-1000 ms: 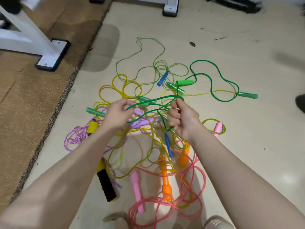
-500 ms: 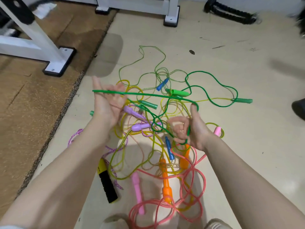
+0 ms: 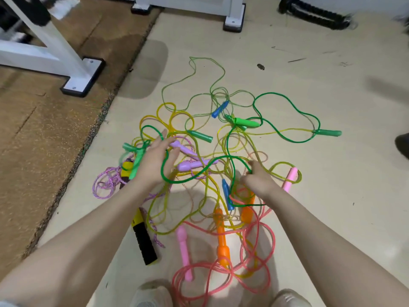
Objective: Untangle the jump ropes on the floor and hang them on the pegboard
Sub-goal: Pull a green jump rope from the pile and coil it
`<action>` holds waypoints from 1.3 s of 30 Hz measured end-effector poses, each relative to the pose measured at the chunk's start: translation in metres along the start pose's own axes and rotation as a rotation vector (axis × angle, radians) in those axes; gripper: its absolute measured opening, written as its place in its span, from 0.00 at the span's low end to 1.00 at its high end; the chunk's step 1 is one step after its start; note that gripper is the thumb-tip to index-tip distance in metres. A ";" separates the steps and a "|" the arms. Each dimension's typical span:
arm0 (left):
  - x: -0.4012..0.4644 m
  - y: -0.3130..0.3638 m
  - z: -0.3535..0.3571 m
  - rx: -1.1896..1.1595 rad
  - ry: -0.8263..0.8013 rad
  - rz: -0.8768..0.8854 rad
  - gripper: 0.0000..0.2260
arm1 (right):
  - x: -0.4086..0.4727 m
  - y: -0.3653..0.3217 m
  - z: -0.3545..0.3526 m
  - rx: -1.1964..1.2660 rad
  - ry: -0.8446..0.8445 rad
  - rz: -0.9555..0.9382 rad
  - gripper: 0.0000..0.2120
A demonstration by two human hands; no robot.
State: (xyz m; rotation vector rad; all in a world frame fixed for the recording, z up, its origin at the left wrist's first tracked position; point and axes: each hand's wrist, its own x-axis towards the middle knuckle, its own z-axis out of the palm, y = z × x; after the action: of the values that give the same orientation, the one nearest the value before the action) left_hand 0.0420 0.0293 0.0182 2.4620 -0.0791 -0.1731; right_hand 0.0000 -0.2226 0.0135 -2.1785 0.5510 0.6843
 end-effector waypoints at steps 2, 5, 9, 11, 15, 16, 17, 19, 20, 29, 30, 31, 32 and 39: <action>-0.003 0.021 0.006 0.032 -0.021 0.112 0.19 | -0.008 -0.020 0.001 0.013 0.042 -0.147 0.34; -0.012 0.052 0.023 0.134 -0.210 0.173 0.27 | -0.018 -0.050 -0.001 0.589 -0.138 -0.178 0.25; -0.025 0.078 0.038 0.536 -0.318 0.325 0.23 | -0.022 -0.058 0.003 0.564 -0.295 -0.084 0.19; -0.029 0.086 0.035 0.733 -0.443 0.467 0.16 | -0.022 -0.051 0.013 0.351 -0.287 -0.141 0.19; -0.036 0.085 0.033 0.408 -0.671 0.660 0.16 | -0.022 -0.043 0.017 0.253 -0.259 -0.253 0.14; -0.037 0.084 0.031 0.287 -0.601 0.692 0.17 | -0.023 -0.044 0.012 0.273 -0.229 -0.268 0.14; -0.034 0.082 0.027 0.179 -0.483 0.672 0.19 | -0.023 -0.045 0.004 0.304 -0.195 -0.294 0.14; -0.025 0.081 0.016 -0.050 -0.201 0.486 0.14 | -0.021 -0.045 -0.012 0.281 -0.186 -0.368 0.13; -0.018 0.082 0.010 -0.161 -0.100 0.371 0.09 | -0.024 -0.047 -0.019 0.233 -0.249 -0.394 0.12; -0.012 0.067 0.018 -0.628 -0.557 -0.065 0.06 | -0.031 -0.086 -0.039 0.823 -0.254 -0.542 0.13; -0.011 0.057 0.021 -0.541 -0.494 -0.119 0.10 | -0.025 -0.084 -0.045 1.011 -0.195 -0.483 0.14; -0.011 0.045 0.022 -0.452 -0.439 -0.160 0.12 | -0.018 -0.080 -0.051 1.187 -0.139 -0.409 0.15; -0.013 0.036 0.023 -0.401 -0.416 -0.198 0.12 | -0.011 -0.073 -0.057 1.333 -0.072 -0.326 0.16; -0.012 0.039 0.007 -1.023 -0.368 -0.383 0.16 | 0.019 0.002 -0.034 0.741 0.277 0.239 0.13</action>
State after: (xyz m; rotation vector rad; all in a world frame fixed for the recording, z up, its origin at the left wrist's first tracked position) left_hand 0.0285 -0.0040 0.0387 1.3817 0.2654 -0.6503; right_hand 0.0232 -0.2535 0.0200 -1.5195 1.0346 0.2269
